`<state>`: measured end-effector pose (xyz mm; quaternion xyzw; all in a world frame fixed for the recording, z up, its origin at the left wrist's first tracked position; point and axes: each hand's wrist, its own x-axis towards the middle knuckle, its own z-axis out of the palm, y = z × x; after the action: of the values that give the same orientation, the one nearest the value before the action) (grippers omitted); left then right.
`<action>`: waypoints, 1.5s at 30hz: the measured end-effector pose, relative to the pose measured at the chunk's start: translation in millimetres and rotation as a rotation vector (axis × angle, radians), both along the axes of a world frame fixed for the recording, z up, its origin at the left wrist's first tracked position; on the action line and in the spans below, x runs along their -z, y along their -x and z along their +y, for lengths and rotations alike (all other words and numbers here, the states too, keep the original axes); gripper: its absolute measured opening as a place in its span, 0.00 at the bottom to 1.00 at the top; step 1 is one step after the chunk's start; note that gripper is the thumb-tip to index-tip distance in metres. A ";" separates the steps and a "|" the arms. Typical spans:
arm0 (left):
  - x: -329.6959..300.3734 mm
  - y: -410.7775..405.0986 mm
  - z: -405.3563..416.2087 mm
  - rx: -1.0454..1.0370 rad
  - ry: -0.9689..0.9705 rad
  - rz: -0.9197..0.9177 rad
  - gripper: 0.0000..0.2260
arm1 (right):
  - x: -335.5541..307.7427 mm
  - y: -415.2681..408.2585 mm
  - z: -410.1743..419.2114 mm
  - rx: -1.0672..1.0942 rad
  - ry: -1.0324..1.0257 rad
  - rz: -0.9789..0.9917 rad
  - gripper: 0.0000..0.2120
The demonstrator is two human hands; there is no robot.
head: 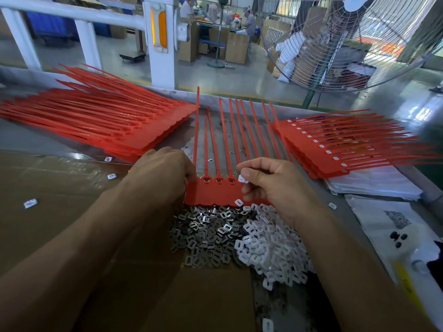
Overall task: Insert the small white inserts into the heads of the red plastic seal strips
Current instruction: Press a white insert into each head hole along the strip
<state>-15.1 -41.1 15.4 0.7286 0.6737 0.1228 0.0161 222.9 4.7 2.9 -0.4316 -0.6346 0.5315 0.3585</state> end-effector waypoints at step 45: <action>12.2 -40.5 -6.7 0.358 -0.409 -0.850 0.06 | -10.9 9.9 -8.9 -0.132 0.380 0.323 0.09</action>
<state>25.4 -47.8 3.2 0.7065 0.4341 0.5335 0.1668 213.0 -4.1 13.8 -0.3582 -0.4845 0.7257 0.3321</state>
